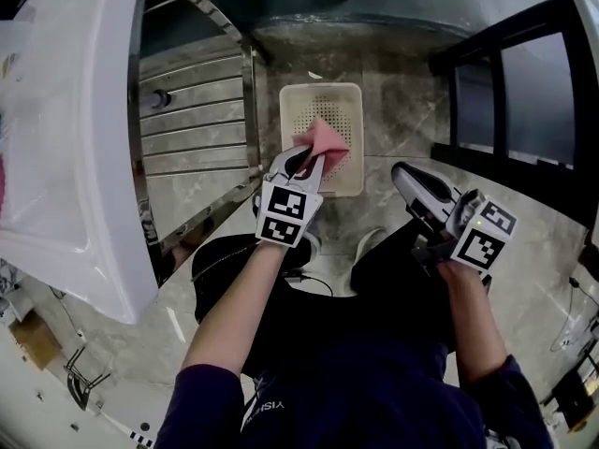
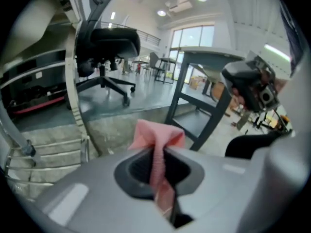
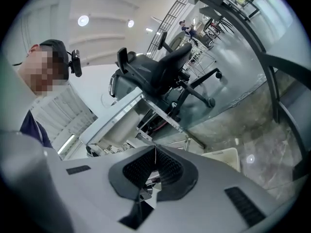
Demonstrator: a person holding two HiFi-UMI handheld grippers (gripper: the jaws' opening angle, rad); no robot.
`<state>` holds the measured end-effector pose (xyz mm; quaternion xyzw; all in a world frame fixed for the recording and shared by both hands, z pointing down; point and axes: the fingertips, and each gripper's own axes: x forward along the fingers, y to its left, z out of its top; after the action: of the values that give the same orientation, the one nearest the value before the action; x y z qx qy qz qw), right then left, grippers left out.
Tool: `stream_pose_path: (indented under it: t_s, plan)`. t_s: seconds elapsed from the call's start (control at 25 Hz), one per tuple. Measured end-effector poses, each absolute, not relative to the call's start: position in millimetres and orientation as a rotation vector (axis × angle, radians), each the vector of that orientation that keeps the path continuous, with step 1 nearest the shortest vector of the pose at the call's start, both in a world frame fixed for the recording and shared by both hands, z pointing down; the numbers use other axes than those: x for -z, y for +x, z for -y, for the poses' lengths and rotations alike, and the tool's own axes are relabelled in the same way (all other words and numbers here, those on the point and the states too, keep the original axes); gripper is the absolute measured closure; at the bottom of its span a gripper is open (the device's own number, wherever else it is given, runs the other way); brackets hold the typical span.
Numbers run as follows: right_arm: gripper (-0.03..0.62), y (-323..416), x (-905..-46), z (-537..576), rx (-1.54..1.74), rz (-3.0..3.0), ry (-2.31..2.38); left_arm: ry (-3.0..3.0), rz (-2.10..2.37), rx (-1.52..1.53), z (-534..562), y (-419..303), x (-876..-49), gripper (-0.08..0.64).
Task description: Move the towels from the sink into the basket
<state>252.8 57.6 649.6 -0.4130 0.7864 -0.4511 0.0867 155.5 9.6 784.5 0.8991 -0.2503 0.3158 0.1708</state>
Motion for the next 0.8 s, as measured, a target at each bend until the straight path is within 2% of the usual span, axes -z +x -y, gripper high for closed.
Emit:
stream_pose_path:
  t_s: [0.8]
  plan:
    - [0.583,263,-761,-41,1.262,-2.387,-1.193,2.597,0.731,-0.972,3,160,-899,0.540]
